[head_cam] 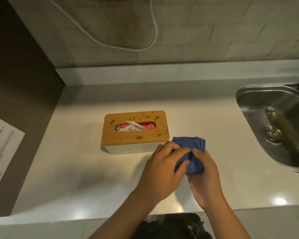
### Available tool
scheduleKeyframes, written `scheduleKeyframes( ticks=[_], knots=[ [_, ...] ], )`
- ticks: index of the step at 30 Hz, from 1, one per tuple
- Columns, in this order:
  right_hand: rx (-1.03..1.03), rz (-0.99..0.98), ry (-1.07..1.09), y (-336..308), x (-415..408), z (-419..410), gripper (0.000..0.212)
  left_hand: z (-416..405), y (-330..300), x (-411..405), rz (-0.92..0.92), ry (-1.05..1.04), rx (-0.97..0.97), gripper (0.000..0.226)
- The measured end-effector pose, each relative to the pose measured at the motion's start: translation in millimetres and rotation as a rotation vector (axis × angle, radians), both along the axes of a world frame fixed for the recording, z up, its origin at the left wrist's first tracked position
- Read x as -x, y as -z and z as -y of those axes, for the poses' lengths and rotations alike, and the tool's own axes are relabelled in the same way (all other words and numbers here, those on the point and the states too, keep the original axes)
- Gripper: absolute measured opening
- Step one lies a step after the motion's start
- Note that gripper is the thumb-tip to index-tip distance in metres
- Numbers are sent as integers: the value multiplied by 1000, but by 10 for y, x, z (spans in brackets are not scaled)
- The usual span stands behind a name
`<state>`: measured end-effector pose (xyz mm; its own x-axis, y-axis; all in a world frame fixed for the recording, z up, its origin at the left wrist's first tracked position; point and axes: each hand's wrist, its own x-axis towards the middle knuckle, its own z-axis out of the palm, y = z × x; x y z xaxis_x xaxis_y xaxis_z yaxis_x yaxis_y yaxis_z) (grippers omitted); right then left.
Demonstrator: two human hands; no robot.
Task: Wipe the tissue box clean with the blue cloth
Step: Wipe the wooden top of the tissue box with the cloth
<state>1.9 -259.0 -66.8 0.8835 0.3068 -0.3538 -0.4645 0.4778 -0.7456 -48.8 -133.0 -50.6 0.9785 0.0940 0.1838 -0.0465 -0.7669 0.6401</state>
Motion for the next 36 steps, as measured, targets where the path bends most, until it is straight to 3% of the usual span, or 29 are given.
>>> scheduleKeyframes(
  ticks=[4,8,12,15,19,22,25,29,33,36],
  knots=[
    [49,19,-34,-42,240,-122,39,-99,93,112,53,74,9,16],
    [24,-54,-58,-96,336,-112,35,-318,137,278,73,154,61,24],
    [156,-23,-58,-143,459,-192,27,-585,108,368,24,59,174,32],
    [127,-55,-39,-144,548,-294,27,-710,95,336,-28,57,285,33],
    [-37,-73,-104,-153,542,-358,30,-717,91,318,130,-16,352,28],
    [99,-1,-141,-154,475,-372,27,-725,91,258,103,-65,361,29],
    [414,156,30,-119,315,-283,25,-843,82,193,50,-94,206,33],
    [966,539,309,-35,-6,-203,21,-1312,6,83,23,-27,-129,47],
    [1154,820,238,82,-210,-389,45,-1724,4,-50,-160,89,-391,83],
    [1197,1042,68,226,-207,-524,48,-1845,78,-152,-228,106,-490,92]
  ],
)
